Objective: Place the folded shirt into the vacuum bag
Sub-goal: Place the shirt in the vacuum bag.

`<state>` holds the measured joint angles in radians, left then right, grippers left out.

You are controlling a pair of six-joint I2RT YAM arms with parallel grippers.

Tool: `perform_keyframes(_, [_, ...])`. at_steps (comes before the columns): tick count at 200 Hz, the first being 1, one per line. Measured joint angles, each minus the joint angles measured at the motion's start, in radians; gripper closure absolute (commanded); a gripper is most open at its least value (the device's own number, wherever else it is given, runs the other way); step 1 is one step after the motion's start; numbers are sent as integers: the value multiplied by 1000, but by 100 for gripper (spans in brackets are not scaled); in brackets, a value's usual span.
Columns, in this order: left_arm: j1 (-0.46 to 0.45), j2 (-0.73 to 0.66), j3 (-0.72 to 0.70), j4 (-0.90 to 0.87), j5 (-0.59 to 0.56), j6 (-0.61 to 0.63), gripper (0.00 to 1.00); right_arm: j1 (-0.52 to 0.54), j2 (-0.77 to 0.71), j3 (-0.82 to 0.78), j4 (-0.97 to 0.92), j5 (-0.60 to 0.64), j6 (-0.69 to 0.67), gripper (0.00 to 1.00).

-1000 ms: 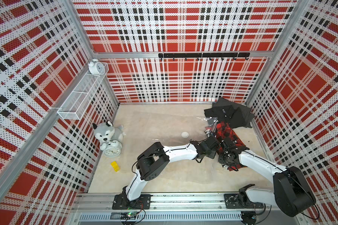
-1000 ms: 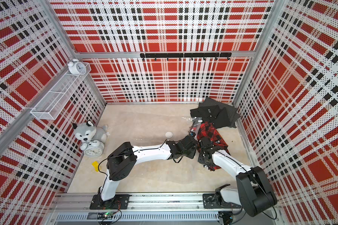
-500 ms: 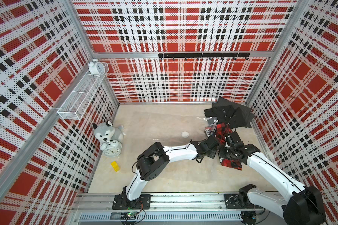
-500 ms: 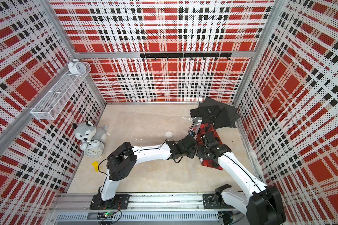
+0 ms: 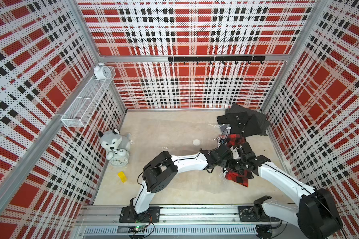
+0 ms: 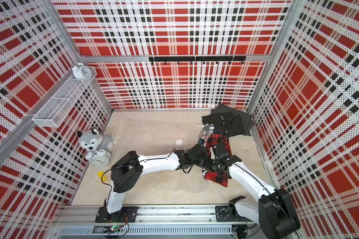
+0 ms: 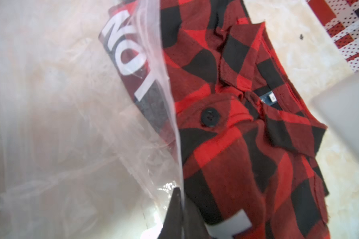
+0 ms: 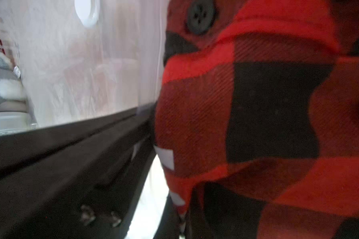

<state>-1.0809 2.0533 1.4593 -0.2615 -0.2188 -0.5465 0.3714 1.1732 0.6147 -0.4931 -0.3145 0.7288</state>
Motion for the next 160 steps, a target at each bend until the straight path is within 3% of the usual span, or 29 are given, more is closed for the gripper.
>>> perform_keyframes(55, [10, -32, -5, 9, -11, -3, 100, 0, 64, -34, 55, -30, -1, 80])
perform_keyframes(87, [-8, -73, -11, 51, -16, -1, 100, 1, 65, -11, 50, -21, -11, 64])
perform_keyframes(160, [-14, -101, -19, 96, -34, -5, 100, 2, -3, 77, -45, 126, -33, 58])
